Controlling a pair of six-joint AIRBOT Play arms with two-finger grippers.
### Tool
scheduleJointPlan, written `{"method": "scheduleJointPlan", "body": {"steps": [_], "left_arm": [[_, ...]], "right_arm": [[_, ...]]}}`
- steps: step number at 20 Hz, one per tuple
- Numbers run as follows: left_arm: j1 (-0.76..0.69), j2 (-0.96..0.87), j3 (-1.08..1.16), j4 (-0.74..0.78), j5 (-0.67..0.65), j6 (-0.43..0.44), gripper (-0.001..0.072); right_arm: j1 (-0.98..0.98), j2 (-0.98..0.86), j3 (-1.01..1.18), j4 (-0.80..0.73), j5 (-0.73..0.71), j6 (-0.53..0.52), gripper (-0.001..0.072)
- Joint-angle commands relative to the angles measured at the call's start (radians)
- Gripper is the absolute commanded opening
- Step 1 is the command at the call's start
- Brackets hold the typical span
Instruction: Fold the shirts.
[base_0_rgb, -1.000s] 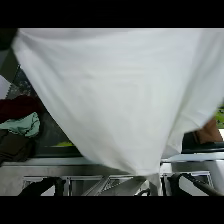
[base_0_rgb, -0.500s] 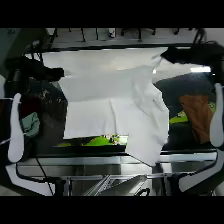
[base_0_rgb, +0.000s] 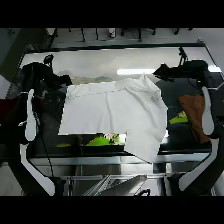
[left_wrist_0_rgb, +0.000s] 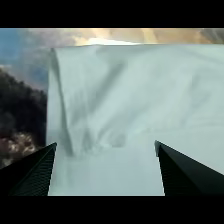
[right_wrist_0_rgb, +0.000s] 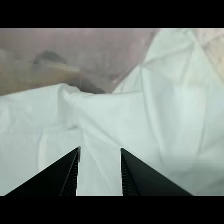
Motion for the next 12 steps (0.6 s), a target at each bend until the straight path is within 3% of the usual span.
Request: {"method": "scheduleJointPlan", "body": {"steps": [1, 4, 9, 12], "left_arm": [[0.095, 0.039, 0.001, -0.020, 0.181, 0.000, 0.0703], [0.191, 0.149, -0.212, -0.056, 0.229, 0.032, 0.0703], [0.254, 0.301, -0.690, -0.122, 0.138, 0.167, 0.0703], [0.263, 0.308, -0.809, -0.187, 0.117, 0.220, 0.0703]], "right_arm": [[-0.145, 0.061, -0.009, -0.032, -0.293, 0.019, 0.0301], [-0.243, 0.171, -0.169, -0.111, -0.406, 0.026, 0.0295], [-0.343, 0.438, -0.662, -0.228, -0.298, -0.043, 0.0295], [-0.396, 0.500, -0.813, -0.229, -0.278, -0.079, 0.0295]]}}
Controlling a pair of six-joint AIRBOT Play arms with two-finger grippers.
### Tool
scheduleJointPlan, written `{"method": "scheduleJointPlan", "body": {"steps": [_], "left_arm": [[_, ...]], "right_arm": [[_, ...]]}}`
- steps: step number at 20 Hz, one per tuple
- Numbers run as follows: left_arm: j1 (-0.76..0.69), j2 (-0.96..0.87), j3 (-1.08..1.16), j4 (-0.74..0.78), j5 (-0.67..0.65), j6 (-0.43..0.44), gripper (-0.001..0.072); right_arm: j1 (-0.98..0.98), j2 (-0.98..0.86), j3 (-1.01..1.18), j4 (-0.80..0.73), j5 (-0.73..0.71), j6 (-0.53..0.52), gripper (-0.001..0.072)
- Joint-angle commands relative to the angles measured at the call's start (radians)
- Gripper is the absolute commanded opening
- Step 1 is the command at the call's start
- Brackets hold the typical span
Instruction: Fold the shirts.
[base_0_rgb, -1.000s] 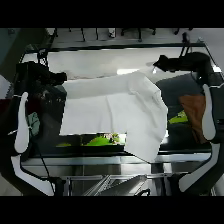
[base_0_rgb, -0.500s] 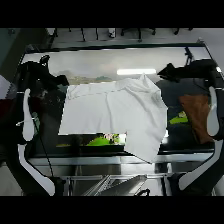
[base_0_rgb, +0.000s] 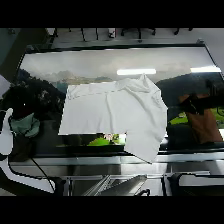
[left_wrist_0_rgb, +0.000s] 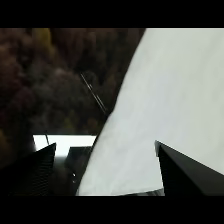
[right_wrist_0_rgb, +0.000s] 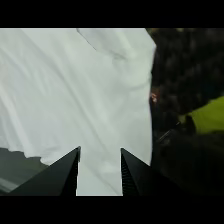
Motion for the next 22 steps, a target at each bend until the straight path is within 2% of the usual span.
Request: {"method": "scheduleJointPlan", "body": {"steps": [1, 4, 6, 8, 9, 10, 11, 12, 17, 21, 22], "left_arm": [[0.016, 0.029, -0.177, -0.061, -0.024, 0.073, 0.0702], [0.005, 0.029, -0.261, -0.072, -0.034, 0.101, 0.0703], [0.005, 0.029, -0.288, -0.136, -0.043, 0.129, 0.0695], [0.005, 0.030, -0.290, -0.168, -0.030, 0.149, 0.0363], [0.005, 0.031, -0.290, -0.167, -0.018, 0.150, 0.0228], [0.005, 0.031, -0.290, -0.167, -0.007, 0.153, 0.0110], [0.005, 0.031, -0.289, -0.167, -0.004, 0.155, 0.0047], [0.005, 0.031, -0.288, -0.167, -0.009, 0.156, 0.0014], [0.005, 0.031, -0.288, -0.166, -0.053, 0.156, 0.0015], [0.005, 0.031, -0.288, -0.167, -0.066, 0.156, 0.0015], [0.005, 0.031, -0.288, -0.167, -0.066, 0.156, 0.0014]], "right_arm": [[-0.056, 0.080, -0.195, -0.035, 0.019, -0.042, 0.0296], [-0.051, 0.080, -0.290, -0.053, 0.034, -0.068, 0.0305], [-0.047, 0.080, -0.341, -0.052, 0.064, -0.080, 0.0305], [-0.046, 0.080, -0.373, -0.052, 0.079, -0.086, 0.0307], [-0.046, 0.080, -0.381, -0.053, 0.089, -0.085, 0.0360], [-0.046, 0.080, -0.388, -0.053, 0.104, -0.085, 0.0480], [-0.045, 0.080, -0.394, -0.052, 0.121, -0.085, 0.0479], [-0.045, 0.080, -0.398, -0.052, 0.134, -0.085, 0.0479], [0.023, 0.047, -0.403, -0.045, 0.201, -0.085, 0.0479], [0.103, -0.044, -0.402, 0.071, 0.254, -0.133, 0.0473], [0.124, -0.069, -0.402, 0.113, 0.267, -0.154, 0.0390]]}}
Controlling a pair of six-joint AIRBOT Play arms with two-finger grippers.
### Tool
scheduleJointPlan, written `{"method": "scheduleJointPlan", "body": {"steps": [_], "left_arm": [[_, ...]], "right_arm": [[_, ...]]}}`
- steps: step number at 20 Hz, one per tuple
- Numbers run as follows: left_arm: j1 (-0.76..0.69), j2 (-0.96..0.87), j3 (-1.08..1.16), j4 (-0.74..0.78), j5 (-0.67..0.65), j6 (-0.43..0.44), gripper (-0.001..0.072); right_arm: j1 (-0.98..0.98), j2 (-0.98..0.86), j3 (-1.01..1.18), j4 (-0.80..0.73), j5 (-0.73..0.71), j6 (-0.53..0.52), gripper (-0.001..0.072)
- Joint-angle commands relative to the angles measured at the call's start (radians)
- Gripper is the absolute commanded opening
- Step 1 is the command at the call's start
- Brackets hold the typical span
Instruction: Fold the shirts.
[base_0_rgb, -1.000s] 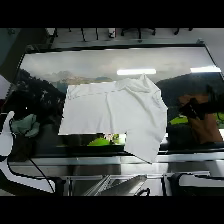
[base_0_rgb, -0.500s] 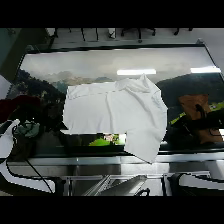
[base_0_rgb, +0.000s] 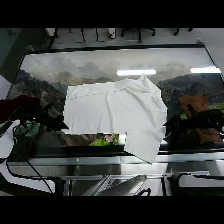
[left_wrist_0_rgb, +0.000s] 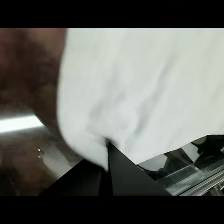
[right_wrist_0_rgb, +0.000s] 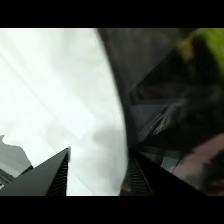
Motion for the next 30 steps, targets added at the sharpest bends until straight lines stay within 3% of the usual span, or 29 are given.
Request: {"method": "scheduleJointPlan", "body": {"steps": [1, 3, 7, 10, 15, 18, 22, 25, 30], "left_arm": [[0.000, 0.000, 0.000, 0.003, -0.015, 0.002, 0.0014], [-0.001, 0.017, 0.001, -0.002, -0.018, 0.005, 0.0014], [0.003, 0.203, 0.097, -0.166, 0.003, 0.073, 0.0014], [0.003, 0.425, 0.341, -0.285, 0.006, 0.072, 0.0014], [-0.021, 0.754, 0.837, -0.304, -0.168, 0.020, 0.0013], [-0.021, 0.887, 1.003, -0.240, -0.285, -0.039, 0.0013], [-0.022, 1.019, 0.955, -0.066, -0.340, -0.148, 0.0013], [-0.022, 1.038, 0.824, 0.013, -0.297, -0.191, 0.0013], [-0.022, 0.858, 0.633, -0.093, -0.156, -0.186, 0.0013]], "right_arm": [[0.071, -0.080, 0.000, 0.119, 0.074, -0.070, 0.0216], [0.101, -0.089, 0.011, 0.168, 0.098, -0.077, 0.0018], [0.113, 0.065, 0.178, 0.243, 0.009, -0.066, 0.0017], [0.087, 0.313, 0.494, 0.297, -0.048, -0.052, 0.0018], [0.080, 0.625, 1.018, 0.257, 0.108, -0.052, 0.0018], [0.079, 0.746, 1.136, 0.168, 0.218, -0.051, 0.0018], [0.079, 0.835, 1.143, 0.153, 0.305, -0.075, 0.0018], [0.079, 0.814, 1.140, 0.116, 0.295, -0.074, 0.0018], [0.087, 0.631, 1.075, 0.158, 0.051, 0.021, 0.0017]]}}
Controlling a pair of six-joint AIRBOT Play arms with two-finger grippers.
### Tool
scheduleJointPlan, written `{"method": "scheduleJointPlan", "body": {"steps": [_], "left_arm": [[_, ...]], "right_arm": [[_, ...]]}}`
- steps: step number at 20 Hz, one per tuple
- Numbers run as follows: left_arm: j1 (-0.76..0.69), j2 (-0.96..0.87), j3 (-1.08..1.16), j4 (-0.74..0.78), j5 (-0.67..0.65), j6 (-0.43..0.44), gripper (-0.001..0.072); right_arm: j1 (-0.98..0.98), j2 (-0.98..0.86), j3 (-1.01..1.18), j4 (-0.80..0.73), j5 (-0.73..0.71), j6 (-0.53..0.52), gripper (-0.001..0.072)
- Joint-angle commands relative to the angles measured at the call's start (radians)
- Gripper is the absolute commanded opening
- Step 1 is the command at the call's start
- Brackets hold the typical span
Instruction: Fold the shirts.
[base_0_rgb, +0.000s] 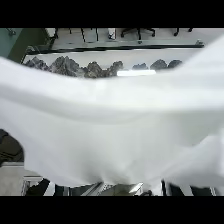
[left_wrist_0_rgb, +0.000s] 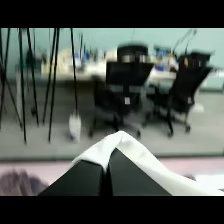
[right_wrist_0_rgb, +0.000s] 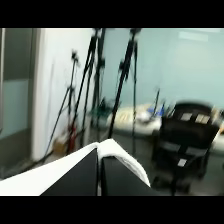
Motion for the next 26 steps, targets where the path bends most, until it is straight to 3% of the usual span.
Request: {"method": "scheduleJointPlan", "body": {"steps": [1, 4, 8, 11, 15, 21, 24, 26], "left_arm": [[-0.011, -0.135, -0.141, -0.106, 0.105, 0.019, 0.0013], [-0.104, -0.316, -0.275, -0.127, 0.124, 0.076, 0.0013], [-0.179, -0.597, -0.410, -0.025, 0.064, 0.086, 0.0013], [-0.168, -0.829, -0.412, 0.026, 0.013, 0.086, 0.0013], [-0.130, -1.082, -0.213, 0.023, 0.007, 0.040, 0.0013], [-0.134, -1.260, 0.107, 0.027, 0.077, -0.042, 0.0014], [-0.138, -1.289, 0.179, 0.029, 0.168, -0.043, 0.0013], [-0.138, -1.286, 0.178, 0.029, 0.190, -0.043, 0.0013]], "right_arm": [[0.026, -0.131, -0.092, 0.036, -0.162, 0.044, 0.0017], [0.126, -0.233, -0.336, 0.008, -0.146, 0.004, 0.0017], [0.210, -0.409, -0.671, -0.025, 0.149, -0.043, 0.0017], [0.201, -0.641, -0.706, 0.000, 0.266, -0.043, 0.0017], [0.193, -0.880, -0.596, 0.077, 0.380, -0.043, 0.0017], [0.154, -1.006, -0.325, 0.057, 0.344, -0.024, 0.0016], [0.111, -1.004, -0.291, -0.023, 0.167, -0.021, 0.0016], [0.098, -1.004, -0.293, -0.174, 0.054, 0.044, 0.0016]]}}
